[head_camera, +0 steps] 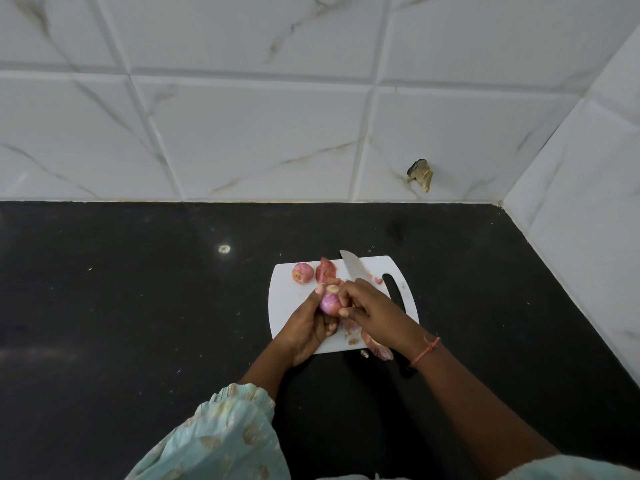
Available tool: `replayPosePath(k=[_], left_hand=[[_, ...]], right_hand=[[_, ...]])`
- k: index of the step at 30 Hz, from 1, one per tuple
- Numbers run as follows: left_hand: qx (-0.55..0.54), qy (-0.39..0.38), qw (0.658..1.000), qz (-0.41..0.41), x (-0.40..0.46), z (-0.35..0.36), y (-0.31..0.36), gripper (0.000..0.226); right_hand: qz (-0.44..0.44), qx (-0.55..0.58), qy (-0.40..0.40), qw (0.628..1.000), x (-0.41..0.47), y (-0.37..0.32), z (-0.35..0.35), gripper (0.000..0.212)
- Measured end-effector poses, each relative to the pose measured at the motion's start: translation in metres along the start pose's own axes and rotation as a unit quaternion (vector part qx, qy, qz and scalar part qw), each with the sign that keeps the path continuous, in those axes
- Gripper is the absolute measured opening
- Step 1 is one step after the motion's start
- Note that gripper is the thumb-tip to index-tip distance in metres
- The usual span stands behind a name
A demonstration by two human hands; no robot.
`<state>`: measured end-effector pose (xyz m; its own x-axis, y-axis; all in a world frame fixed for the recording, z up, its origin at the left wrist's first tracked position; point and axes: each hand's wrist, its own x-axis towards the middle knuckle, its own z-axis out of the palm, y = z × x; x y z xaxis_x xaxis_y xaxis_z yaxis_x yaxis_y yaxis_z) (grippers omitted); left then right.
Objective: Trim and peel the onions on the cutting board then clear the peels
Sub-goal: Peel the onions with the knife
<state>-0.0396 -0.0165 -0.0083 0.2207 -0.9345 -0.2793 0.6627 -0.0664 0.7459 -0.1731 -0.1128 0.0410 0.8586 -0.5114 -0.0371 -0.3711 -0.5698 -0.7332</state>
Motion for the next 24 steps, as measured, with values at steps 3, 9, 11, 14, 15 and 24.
replayPosePath(k=[3,9,11,14,15,24], left_hand=[[0.0,0.009,1.0,0.002,0.003,-0.003,-0.004,0.047],[-0.007,0.015,1.0,-0.002,0.003,-0.004,-0.003,0.041],[0.004,0.01,1.0,-0.006,0.001,-0.002,-0.002,0.039],[0.002,0.002,1.0,-0.025,0.001,-0.002,-0.001,0.043],[0.003,-0.001,1.0,-0.028,0.001,-0.003,-0.001,0.044],[-0.011,0.007,0.999,-0.032,0.002,-0.006,-0.002,0.04]], right_hand=[[0.008,0.019,0.008,1.0,-0.001,0.001,0.002,0.017],[-0.031,0.035,0.046,0.998,-0.007,0.002,0.005,0.039],[-0.045,0.023,0.075,0.996,-0.006,0.003,0.005,0.037],[-0.053,-0.004,0.082,0.995,-0.003,0.006,0.007,0.026],[-0.053,-0.016,0.081,0.995,-0.003,0.006,0.007,0.023],[-0.059,-0.058,0.062,0.995,-0.004,0.01,0.009,0.017]])
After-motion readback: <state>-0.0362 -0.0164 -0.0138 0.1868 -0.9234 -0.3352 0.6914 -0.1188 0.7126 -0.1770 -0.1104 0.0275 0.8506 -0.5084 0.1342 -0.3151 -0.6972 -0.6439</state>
